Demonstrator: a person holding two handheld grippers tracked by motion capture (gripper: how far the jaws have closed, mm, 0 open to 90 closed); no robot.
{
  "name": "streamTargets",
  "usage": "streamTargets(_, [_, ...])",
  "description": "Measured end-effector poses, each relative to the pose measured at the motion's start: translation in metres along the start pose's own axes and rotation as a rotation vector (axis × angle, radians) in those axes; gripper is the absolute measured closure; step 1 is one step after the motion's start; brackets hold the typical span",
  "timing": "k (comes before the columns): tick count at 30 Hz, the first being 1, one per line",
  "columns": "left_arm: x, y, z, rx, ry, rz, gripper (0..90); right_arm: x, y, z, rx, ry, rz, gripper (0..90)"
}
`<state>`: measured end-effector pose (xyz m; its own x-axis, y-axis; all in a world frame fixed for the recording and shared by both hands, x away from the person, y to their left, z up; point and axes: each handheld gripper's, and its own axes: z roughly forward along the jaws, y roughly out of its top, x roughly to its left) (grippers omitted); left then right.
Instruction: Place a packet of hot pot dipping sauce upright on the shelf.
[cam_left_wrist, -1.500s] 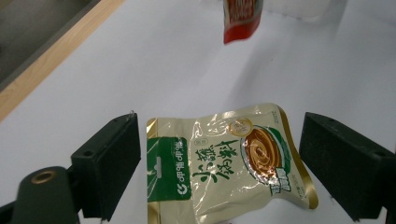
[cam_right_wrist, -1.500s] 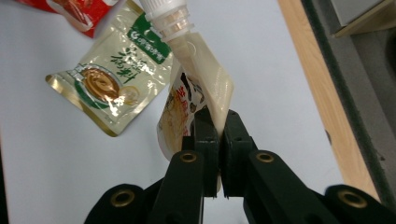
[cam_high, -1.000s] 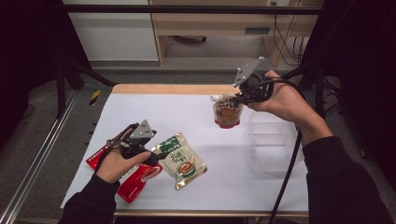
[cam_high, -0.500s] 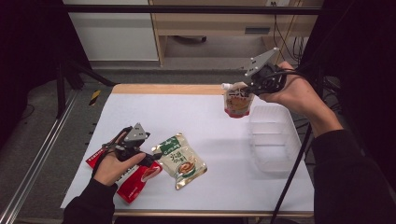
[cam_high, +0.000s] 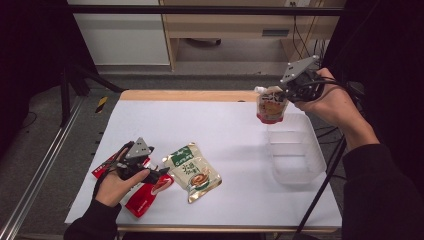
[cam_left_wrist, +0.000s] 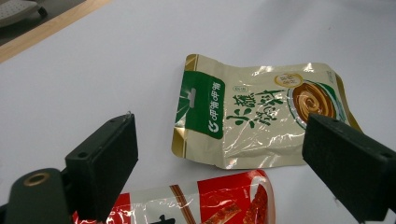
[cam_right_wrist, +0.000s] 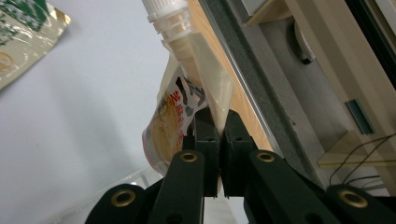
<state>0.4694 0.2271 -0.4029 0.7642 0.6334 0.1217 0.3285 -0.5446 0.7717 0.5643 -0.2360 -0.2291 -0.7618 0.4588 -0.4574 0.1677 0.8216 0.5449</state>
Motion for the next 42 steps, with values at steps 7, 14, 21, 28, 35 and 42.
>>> streamTargets(7, [0.000,-0.001,-0.002,-0.008,0.001,0.002,10.2,-0.007,-0.025,0.003,0.001,-0.006,0.029,87.8])
streamTargets(14, [0.002,-0.001,-0.007,-0.019,0.001,-0.005,10.2,-0.018,-0.051,0.017,0.027,-0.015,0.060,87.8])
streamTargets(21, [0.004,-0.002,-0.011,-0.025,0.008,-0.013,10.2,-0.026,-0.071,0.038,0.062,0.002,0.063,87.8])
streamTargets(28, [0.007,-0.003,-0.013,-0.031,0.010,-0.023,10.2,-0.026,-0.079,0.053,0.062,0.013,0.084,87.7])
streamTargets(35, [0.008,-0.004,-0.012,-0.025,0.010,-0.025,10.2,-0.019,-0.090,0.067,0.061,0.038,0.109,87.6])
streamTargets(42, [0.008,-0.004,-0.011,-0.023,0.005,-0.023,10.2,-0.015,-0.100,0.079,0.050,0.061,0.141,87.5])
